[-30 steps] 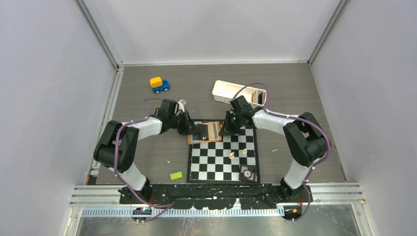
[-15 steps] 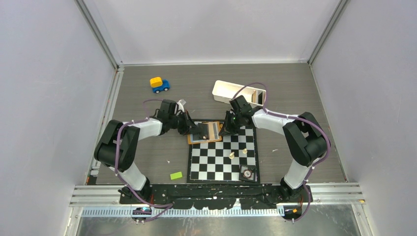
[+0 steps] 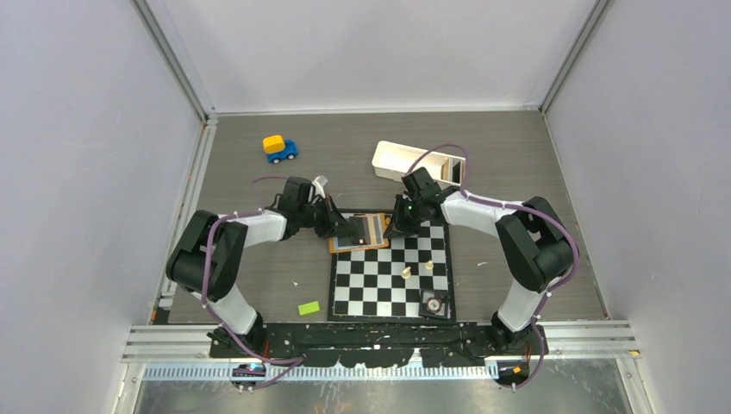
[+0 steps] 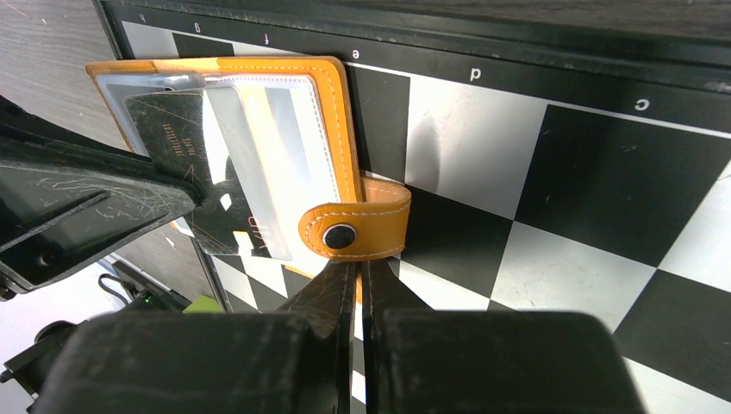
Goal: Put the credit cards into the card holder
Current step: Insert the credit card into the card holder.
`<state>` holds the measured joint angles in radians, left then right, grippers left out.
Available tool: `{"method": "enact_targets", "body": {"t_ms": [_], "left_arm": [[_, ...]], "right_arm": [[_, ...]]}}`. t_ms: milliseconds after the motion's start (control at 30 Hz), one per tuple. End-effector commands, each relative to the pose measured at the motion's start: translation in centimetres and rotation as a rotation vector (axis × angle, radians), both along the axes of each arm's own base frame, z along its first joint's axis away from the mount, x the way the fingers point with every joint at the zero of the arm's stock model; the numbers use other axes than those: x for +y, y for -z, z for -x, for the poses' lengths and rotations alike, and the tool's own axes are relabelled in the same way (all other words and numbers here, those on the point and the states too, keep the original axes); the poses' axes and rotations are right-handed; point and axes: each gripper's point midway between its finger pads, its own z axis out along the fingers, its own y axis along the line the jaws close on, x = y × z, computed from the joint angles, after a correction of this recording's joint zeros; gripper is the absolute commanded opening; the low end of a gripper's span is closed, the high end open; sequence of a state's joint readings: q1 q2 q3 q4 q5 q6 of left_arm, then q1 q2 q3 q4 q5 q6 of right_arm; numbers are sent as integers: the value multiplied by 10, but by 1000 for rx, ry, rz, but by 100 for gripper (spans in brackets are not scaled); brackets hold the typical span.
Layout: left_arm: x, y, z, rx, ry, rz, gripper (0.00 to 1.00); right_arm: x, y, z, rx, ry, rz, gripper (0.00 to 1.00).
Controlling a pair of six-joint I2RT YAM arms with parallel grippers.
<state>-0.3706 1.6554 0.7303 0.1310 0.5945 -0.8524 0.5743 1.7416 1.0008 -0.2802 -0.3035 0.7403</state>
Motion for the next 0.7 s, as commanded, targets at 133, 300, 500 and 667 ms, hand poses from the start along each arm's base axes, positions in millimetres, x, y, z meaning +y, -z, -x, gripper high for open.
{"method": "enact_targets", "body": {"t_ms": [133,300,500,667], "left_arm": [[15,11,-4,-23,4,-194,8],[22,-12,-8,-86,24,-252,23],[25,-23,-5,-107,49,-271,35],[14,-18,-4,-83,70,-218,35]], "right_arm": [[-16,18,3,6,27,120,1],[-18,21,3,11,33,136,0],[-18,22,3,14,34,135,1],[-16,21,3,17,27,125,1]]}}
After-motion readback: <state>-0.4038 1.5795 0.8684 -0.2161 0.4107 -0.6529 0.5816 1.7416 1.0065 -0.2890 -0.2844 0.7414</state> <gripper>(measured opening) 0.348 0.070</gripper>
